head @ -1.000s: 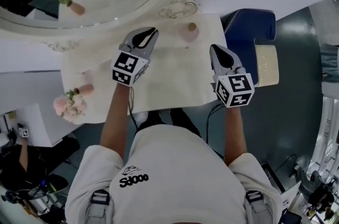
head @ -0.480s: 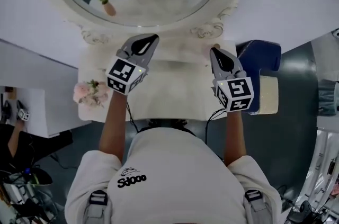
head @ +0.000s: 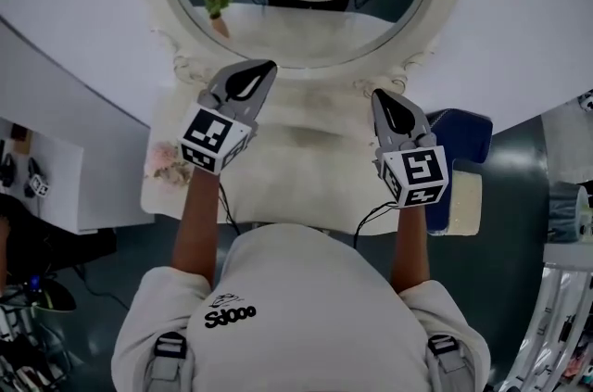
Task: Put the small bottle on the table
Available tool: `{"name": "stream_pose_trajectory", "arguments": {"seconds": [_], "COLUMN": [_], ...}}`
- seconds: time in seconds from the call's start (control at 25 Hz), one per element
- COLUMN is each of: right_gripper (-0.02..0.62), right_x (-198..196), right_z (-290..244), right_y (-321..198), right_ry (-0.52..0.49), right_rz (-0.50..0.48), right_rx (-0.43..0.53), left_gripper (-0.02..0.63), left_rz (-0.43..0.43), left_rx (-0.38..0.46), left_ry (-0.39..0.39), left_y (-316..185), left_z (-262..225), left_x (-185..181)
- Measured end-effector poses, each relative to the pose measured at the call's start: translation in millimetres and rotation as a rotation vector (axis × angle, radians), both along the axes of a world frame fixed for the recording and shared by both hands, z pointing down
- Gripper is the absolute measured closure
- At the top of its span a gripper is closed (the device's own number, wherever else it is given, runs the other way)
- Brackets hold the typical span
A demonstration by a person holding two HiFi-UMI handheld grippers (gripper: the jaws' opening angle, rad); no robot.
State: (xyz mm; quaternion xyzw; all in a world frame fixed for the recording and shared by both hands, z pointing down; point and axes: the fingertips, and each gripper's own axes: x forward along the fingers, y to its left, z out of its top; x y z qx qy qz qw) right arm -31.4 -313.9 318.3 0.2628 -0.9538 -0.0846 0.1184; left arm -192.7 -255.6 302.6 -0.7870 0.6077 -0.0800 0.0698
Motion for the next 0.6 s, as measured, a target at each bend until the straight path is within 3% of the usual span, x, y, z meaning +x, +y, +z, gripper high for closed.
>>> {"name": "stream_pose_trajectory", "arguments": {"seconds": [0.32,0.6], "right_gripper": [0.594,0.594], "right_x": [-25.6,-29.0], "right_z": [-32.7,-46.2], "right_y": [11.0,10.8], "right_ry": [-0.009,-0.008], "right_rz": [-0.06,-0.062], "right_rx": [0.081,0.119], "left_gripper": [0.588,0.588], "left_rz": [-0.04,-0.024], "left_rx": [0.053,0.088], "left_ry": [-0.035,-0.063], "left_y": [16.1,18.2], "left_z": [-27.1,-43.3], "left_x": [-19.0,-13.0]}}
